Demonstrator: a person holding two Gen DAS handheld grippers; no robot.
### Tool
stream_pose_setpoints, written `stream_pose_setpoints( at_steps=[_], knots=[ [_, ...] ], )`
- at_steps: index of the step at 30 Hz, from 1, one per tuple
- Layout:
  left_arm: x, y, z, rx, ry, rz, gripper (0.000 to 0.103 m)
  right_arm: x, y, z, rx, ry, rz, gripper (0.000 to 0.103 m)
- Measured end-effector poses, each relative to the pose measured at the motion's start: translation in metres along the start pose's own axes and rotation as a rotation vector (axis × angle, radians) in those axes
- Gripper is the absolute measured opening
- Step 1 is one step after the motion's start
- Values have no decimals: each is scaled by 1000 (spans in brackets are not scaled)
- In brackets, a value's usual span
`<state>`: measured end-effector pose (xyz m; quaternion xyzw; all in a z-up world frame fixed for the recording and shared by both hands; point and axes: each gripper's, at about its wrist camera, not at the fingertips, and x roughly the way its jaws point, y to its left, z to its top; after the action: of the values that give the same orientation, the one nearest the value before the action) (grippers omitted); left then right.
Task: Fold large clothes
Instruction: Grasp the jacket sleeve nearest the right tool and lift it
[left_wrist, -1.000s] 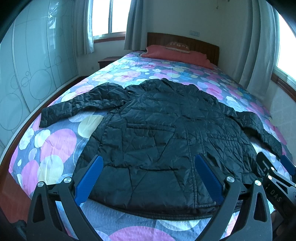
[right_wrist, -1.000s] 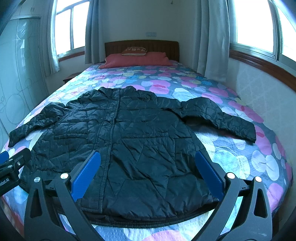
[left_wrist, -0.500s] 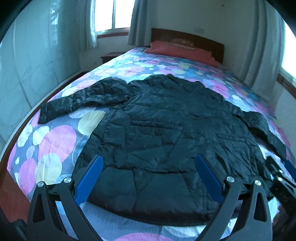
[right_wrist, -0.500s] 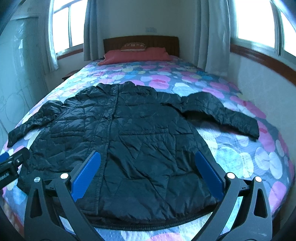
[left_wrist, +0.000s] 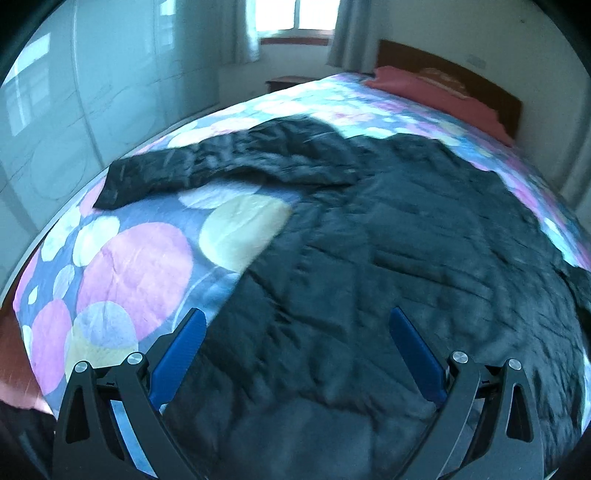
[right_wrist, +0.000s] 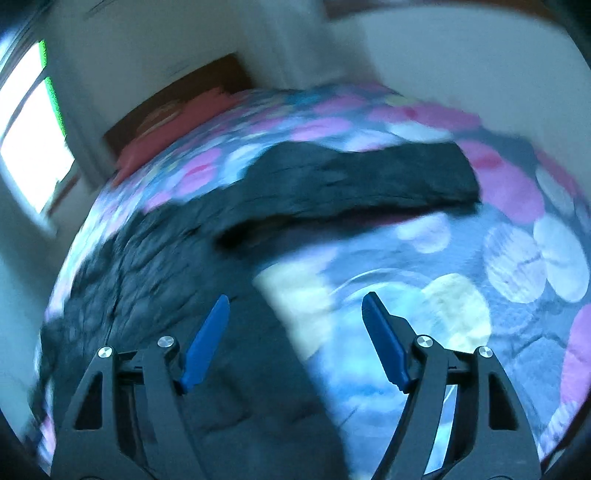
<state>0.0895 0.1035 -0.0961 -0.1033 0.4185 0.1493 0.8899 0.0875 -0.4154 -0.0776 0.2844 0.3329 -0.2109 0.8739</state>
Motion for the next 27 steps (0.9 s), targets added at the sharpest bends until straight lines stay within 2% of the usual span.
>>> stream_pose_setpoints(
  at_steps=[4, 9, 12, 17, 19, 21, 23, 27],
  knots=[
    [22, 11, 6, -48, 35, 36, 99, 28, -59, 26, 200, -14, 8, 75],
    [37, 14, 9, -54, 41, 84, 99, 66, -119, 43, 459, -46, 71, 75],
    [43, 14, 9, -56, 48, 109, 99, 79, -135, 50, 541, -90, 102, 75],
    [56, 12, 5, -47, 69, 141, 99, 86, -151, 62, 570, -197, 84, 74],
    [59, 10, 3, -38, 67, 153, 99, 89, -157, 68, 579, -215, 72, 60],
    [61, 9, 3, -33, 66, 162, 99, 93, -161, 71, 587, -208, 20, 26],
    [62, 8, 2, -28, 65, 167, 99, 96, -168, 70, 596, -192, 17, 20],
    [63, 7, 2, -19, 58, 171, 99, 81, -153, 77, 515, -220, -1, 11]
  ],
)
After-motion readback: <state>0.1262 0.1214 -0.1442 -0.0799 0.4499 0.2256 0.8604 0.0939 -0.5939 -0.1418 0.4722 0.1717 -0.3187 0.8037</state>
